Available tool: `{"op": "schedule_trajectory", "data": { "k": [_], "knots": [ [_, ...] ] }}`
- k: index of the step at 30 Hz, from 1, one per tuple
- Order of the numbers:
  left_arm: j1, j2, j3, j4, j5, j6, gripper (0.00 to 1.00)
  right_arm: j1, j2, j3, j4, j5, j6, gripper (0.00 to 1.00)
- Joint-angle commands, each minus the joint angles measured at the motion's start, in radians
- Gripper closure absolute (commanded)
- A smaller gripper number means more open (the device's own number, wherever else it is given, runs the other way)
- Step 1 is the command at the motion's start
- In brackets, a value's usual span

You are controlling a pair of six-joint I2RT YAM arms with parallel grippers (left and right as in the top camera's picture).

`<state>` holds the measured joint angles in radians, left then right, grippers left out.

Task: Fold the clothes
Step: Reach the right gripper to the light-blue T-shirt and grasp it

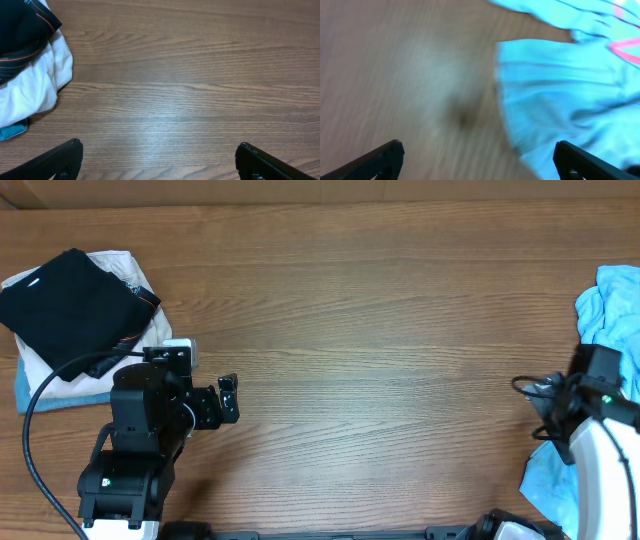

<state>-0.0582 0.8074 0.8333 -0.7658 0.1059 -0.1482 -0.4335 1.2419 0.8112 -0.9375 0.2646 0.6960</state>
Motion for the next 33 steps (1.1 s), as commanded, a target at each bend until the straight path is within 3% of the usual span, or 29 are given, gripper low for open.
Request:
{"op": "schedule_trajectory", "data": {
  "k": [1, 6, 17, 20, 29, 33],
  "knots": [
    [0.005, -0.003, 0.027, 0.015, 0.019, -0.006, 0.00, -0.114, 0.101, 0.009, 0.021, 0.031, 0.041, 0.00],
    [0.005, -0.003, 0.027, 0.022, 0.018, -0.006, 0.00, -0.211, 0.220, 0.009, 0.055, 0.030, 0.037, 0.00],
    [0.005, -0.003, 0.027, 0.023, 0.020, -0.006, 0.00, -0.217, 0.347, 0.006, 0.111, 0.049, 0.038, 0.04],
    [0.005, -0.003, 0.027, 0.022, 0.019, -0.006, 0.00, -0.217, 0.347, 0.003, 0.109, 0.049, 0.038, 0.22],
    [0.005, -0.003, 0.027, 0.018, 0.019, -0.006, 0.00, -0.217, 0.347, -0.095, 0.180, 0.049, 0.038, 0.53],
    [0.005, -0.003, 0.027, 0.018, 0.019, -0.006, 0.00, -0.217, 0.347, -0.106, 0.193, 0.042, 0.038, 0.93]
  ]
}}
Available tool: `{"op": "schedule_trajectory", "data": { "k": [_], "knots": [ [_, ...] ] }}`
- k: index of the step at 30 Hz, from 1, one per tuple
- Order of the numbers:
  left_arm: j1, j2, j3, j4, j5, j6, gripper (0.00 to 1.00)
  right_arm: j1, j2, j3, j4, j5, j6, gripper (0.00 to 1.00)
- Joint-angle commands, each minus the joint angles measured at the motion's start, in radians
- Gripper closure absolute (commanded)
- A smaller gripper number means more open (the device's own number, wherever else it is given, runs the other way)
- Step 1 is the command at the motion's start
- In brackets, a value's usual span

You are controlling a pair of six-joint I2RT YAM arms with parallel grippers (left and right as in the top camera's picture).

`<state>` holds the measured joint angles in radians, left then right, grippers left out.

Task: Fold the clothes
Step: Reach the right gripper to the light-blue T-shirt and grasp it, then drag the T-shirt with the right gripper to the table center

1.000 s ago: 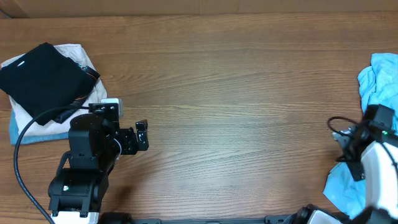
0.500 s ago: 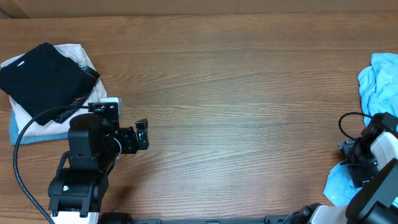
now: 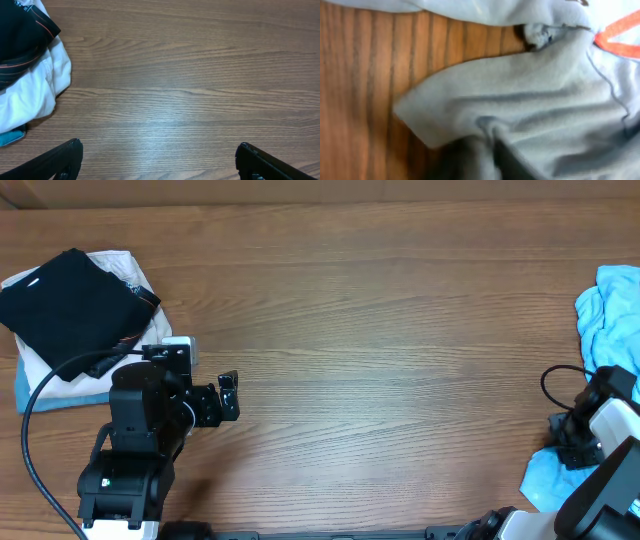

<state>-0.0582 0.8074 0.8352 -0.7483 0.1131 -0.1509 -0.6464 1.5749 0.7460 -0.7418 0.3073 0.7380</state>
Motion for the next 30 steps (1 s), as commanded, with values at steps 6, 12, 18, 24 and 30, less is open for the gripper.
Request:
{"op": "schedule_trajectory", "data": {
  "k": [6, 12, 18, 24, 30],
  "knots": [
    [0.005, -0.003, 0.025, 0.006, 0.011, -0.003, 0.00, 0.001, 0.013, -0.018, 0.005, -0.150, -0.134, 0.96],
    [0.005, -0.003, 0.025, 0.039, 0.011, -0.004, 0.00, 0.147, -0.063, 0.030, 0.013, -0.373, -0.302, 0.96],
    [0.005, -0.003, 0.025, 0.069, 0.011, -0.004, 0.00, 0.520, -0.163, 0.126, 0.062, -0.503, -0.317, 0.96],
    [0.005, -0.001, 0.025, 0.122, 0.007, -0.003, 0.00, 0.944, -0.157, 0.253, 0.324, -0.459, -0.315, 0.92],
    [0.005, 0.024, 0.025, 0.159, 0.009, -0.003, 0.00, 1.083, -0.156, 0.264, 0.492, -0.322, -0.317, 0.08]
  ]
}}
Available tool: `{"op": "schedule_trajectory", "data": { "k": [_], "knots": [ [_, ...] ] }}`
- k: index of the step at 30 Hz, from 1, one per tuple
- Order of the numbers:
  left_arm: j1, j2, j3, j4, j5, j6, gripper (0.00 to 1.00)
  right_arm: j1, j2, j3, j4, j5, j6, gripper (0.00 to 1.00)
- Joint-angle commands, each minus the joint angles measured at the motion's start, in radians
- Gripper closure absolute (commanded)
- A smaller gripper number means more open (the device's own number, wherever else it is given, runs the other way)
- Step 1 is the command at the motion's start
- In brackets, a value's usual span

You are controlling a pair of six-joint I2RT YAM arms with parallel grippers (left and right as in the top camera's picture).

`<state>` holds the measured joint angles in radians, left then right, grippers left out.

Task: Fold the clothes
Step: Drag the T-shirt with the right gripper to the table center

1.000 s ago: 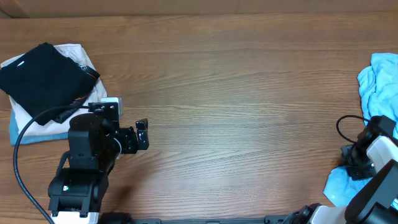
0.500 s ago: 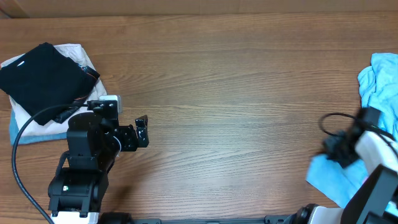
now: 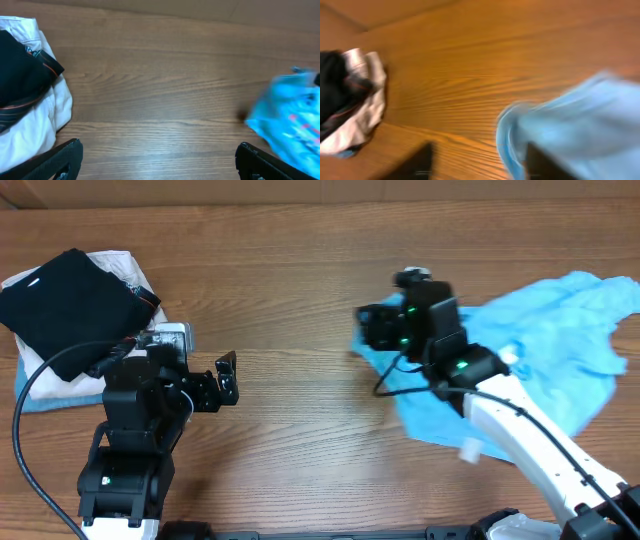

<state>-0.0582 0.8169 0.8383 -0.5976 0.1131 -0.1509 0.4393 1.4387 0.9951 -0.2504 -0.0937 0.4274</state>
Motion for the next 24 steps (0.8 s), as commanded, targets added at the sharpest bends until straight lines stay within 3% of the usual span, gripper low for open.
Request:
{"op": "schedule_trajectory", "data": {
  "k": [1, 10, 16, 24],
  "knots": [
    [0.005, 0.019, 0.022, 0.009, 0.012, -0.003, 0.00, -0.013, -0.021, 0.015, -0.015, 0.086, -0.006, 0.03],
    [-0.026, 0.137, 0.022, 0.051, 0.153, -0.004, 0.00, -0.270, -0.130, 0.016, -0.315, 0.177, -0.006, 0.00],
    [-0.187, 0.312, 0.023, 0.144, 0.176, -0.085, 0.00, -0.476, -0.243, 0.015, -0.502, 0.179, -0.006, 0.00],
    [-0.447, 0.650, 0.088, 0.357, 0.180, -0.396, 0.00, -0.640, -0.282, 0.015, -0.669, 0.179, -0.009, 0.00]
  ]
}}
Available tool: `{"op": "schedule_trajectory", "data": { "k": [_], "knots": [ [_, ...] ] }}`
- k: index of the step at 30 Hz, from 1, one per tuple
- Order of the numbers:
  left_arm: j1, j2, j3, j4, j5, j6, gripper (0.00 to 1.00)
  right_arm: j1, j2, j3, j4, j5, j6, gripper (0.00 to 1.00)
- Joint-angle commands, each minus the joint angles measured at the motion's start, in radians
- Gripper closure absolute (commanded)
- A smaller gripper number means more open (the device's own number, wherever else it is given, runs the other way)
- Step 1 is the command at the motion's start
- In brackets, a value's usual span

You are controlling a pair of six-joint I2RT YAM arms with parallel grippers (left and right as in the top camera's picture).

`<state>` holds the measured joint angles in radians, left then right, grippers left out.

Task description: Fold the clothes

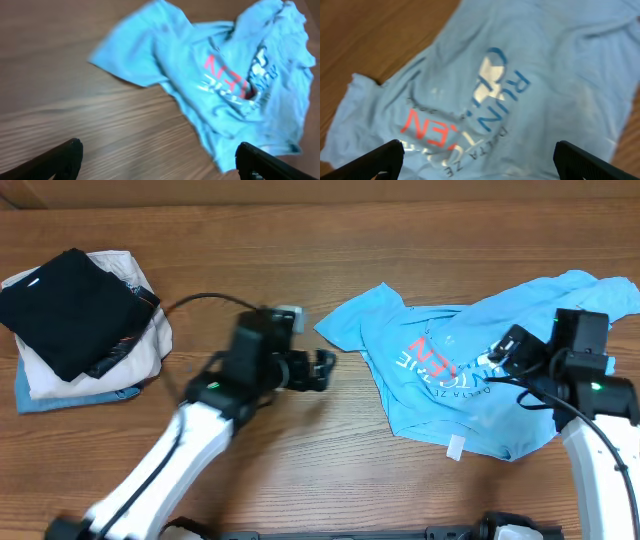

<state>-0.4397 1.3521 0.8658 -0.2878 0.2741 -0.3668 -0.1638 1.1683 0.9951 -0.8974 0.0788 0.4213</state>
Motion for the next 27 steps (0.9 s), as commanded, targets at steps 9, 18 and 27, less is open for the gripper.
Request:
{"op": "schedule_trajectory", "data": {
  "k": [9, 18, 27],
  "knots": [
    [-0.175, 0.442, 0.114, 0.332, 0.062, -0.383, 0.00, -0.094, -0.011, 0.015, -0.053, -0.006, -0.003, 0.00],
    [-0.206, 0.602, 0.114, 0.560, 0.066, -0.450, 0.03, -0.094, -0.011, 0.015, -0.051, -0.006, -0.003, 0.00],
    [-0.240, 0.715, 0.125, 0.660, 0.048, -0.505, 0.36, -0.094, -0.011, 0.015, -0.052, -0.006, -0.003, 0.00]
  ]
}}
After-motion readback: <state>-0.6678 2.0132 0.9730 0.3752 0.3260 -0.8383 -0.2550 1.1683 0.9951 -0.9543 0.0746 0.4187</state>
